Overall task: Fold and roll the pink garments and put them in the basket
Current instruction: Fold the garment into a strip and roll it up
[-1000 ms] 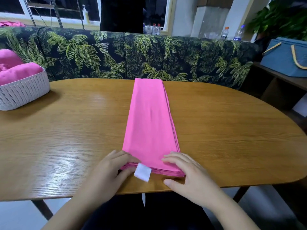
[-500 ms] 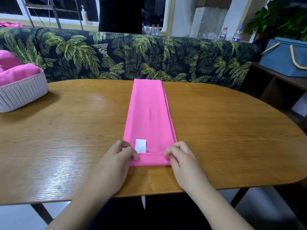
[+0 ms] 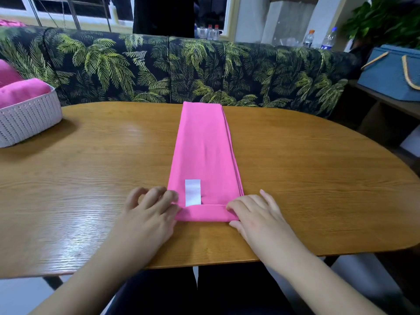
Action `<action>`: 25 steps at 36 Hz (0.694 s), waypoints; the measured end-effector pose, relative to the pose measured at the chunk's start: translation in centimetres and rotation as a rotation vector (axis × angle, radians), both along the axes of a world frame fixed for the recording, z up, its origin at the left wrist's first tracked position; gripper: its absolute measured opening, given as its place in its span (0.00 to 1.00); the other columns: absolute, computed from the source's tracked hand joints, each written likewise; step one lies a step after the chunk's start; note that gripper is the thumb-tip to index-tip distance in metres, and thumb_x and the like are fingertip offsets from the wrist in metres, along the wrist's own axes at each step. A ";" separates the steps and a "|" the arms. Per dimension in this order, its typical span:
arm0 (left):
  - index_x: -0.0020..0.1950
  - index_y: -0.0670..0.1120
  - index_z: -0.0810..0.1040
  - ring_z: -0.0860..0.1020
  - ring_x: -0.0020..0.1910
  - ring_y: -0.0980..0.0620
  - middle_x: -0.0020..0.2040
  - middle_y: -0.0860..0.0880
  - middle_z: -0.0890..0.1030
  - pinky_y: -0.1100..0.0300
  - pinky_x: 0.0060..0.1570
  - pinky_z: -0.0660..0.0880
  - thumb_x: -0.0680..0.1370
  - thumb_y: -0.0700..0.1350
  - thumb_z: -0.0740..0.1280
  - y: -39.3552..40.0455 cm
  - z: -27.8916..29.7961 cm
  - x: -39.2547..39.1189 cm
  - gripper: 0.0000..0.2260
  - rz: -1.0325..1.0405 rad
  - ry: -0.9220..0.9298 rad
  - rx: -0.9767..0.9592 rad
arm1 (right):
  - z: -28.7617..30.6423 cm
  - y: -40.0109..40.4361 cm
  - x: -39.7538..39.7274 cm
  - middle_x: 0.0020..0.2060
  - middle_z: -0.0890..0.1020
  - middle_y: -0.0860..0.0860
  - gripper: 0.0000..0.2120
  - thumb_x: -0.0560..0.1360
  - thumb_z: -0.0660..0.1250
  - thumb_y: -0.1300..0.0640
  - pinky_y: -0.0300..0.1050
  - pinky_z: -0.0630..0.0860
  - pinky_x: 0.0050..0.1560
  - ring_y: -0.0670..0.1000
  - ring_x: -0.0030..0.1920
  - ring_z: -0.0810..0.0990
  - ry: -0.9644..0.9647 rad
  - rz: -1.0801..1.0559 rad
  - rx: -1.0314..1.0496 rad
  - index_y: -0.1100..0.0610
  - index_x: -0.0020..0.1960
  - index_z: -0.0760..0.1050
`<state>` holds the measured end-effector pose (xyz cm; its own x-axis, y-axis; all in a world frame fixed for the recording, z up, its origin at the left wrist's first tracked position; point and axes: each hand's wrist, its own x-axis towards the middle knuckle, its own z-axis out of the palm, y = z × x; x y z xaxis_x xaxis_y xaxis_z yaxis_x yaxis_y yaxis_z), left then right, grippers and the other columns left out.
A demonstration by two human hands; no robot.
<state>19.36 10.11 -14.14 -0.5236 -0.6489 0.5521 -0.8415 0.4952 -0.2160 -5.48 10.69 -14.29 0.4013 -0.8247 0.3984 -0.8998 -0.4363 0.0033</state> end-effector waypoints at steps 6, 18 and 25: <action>0.46 0.47 0.81 0.76 0.42 0.46 0.42 0.50 0.79 0.50 0.44 0.70 0.74 0.48 0.57 -1.2 -0.8 0.5 0.13 0.018 0.054 0.129 | -0.8 -0.6 0.4 0.41 0.79 0.48 0.08 0.70 0.69 0.64 0.52 0.61 0.65 0.51 0.46 0.78 -0.001 0.022 -0.114 0.55 0.47 0.77; 0.50 0.49 0.69 0.72 0.42 0.56 0.42 0.52 0.78 0.57 0.42 0.67 0.76 0.52 0.57 1.1 -1.1 0.8 0.09 -0.073 0.457 0.464 | -0.2 1.5 0.0 0.39 0.75 0.42 0.06 0.76 0.55 0.56 0.39 0.66 0.43 0.42 0.42 0.66 -0.126 0.044 0.035 0.50 0.46 0.71; 0.49 0.57 0.62 0.74 0.39 0.55 0.42 0.54 0.76 0.62 0.38 0.68 0.73 0.61 0.53 1.8 -1.0 0.7 0.10 -0.061 0.560 0.532 | 0.6 1.6 0.5 0.49 0.68 0.42 0.21 0.82 0.45 0.49 0.37 0.61 0.48 0.44 0.47 0.67 -0.261 0.076 0.306 0.57 0.59 0.72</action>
